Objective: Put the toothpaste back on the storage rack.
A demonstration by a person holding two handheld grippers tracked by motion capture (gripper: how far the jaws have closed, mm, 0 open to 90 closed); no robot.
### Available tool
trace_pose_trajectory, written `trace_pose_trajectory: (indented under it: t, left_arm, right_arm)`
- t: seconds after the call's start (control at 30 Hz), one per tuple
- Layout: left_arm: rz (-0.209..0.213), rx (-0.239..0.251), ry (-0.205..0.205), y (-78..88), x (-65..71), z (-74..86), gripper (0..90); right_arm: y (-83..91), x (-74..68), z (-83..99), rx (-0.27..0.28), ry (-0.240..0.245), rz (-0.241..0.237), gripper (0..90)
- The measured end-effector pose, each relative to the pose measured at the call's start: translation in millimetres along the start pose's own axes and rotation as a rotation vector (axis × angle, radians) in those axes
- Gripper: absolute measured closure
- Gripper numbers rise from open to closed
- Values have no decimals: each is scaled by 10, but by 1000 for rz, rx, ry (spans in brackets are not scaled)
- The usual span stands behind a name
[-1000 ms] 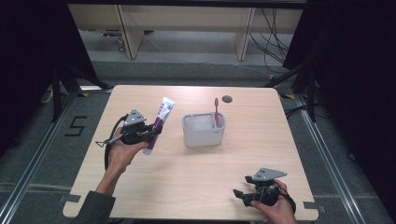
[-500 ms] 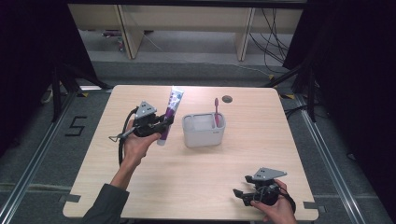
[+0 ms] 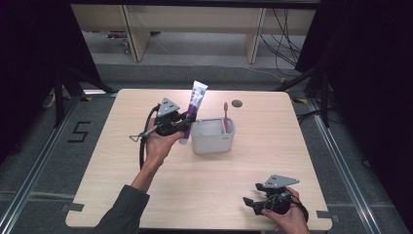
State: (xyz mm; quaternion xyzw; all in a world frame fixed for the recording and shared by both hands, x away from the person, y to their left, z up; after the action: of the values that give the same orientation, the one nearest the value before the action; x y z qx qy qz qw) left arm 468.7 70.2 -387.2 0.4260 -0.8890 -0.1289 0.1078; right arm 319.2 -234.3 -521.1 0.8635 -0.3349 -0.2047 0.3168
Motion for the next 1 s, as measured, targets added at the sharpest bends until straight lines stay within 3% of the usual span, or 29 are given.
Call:
trace_pose_trajectory:
  t: [0.07,0.13,0.2,0.23,0.3,0.37,0.4,0.47,0.63,0.67,0.8,0.9,1.0]
  left_arm:
    - [17,5,6,-60,45,-30,751]
    - [23,24,-1,-140,127,-82,752]
    - [30,34,5,-189,179,-116,752]
    - [38,34,-3,-218,198,-136,752]
    - [50,47,-13,-277,237,-164,752]
    - [56,48,-14,-331,276,-192,752]
    - [56,48,-14,-331,276,-192,751]
    - [63,56,-22,-404,319,-222,752]
    - [54,72,-26,-521,343,-241,752]
    - [60,68,-20,-545,344,-236,752]
    - [56,63,-29,-601,348,-218,751]
    - [49,64,-19,-659,321,-187,751]
    - [41,72,-11,-713,286,-154,751]
  right_arm:
    - [8,-19,2,-11,-19,-8,276]
    - [4,5,-2,-6,9,1,276]
    - [2,-18,1,-9,-21,-7,276]
    - [4,16,-9,3,25,8,276]
    - [5,12,-9,2,24,5,276]
    - [8,-18,-1,-11,-12,-3,277]
    - [5,10,-8,1,27,3,276]
    - [6,13,-9,1,26,5,276]
    - [4,-10,-7,-2,4,-7,276]
    - [8,6,-10,-1,26,3,276]
    - [4,5,-14,4,31,-2,276]
    - [7,-11,-8,-2,6,-9,276]
    - [8,4,-16,5,33,-3,276]
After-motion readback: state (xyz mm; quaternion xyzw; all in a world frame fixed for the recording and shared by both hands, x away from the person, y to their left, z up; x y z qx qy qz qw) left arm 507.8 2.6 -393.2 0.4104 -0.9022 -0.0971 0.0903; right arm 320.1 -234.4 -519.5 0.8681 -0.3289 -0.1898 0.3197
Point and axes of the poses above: each handheld gripper's, and its own axes: y roughly backward along the jaws, z roughly out of its underside, x roughly to its right, the point moved 3 cm from there along -y, roughly forward along the jaws
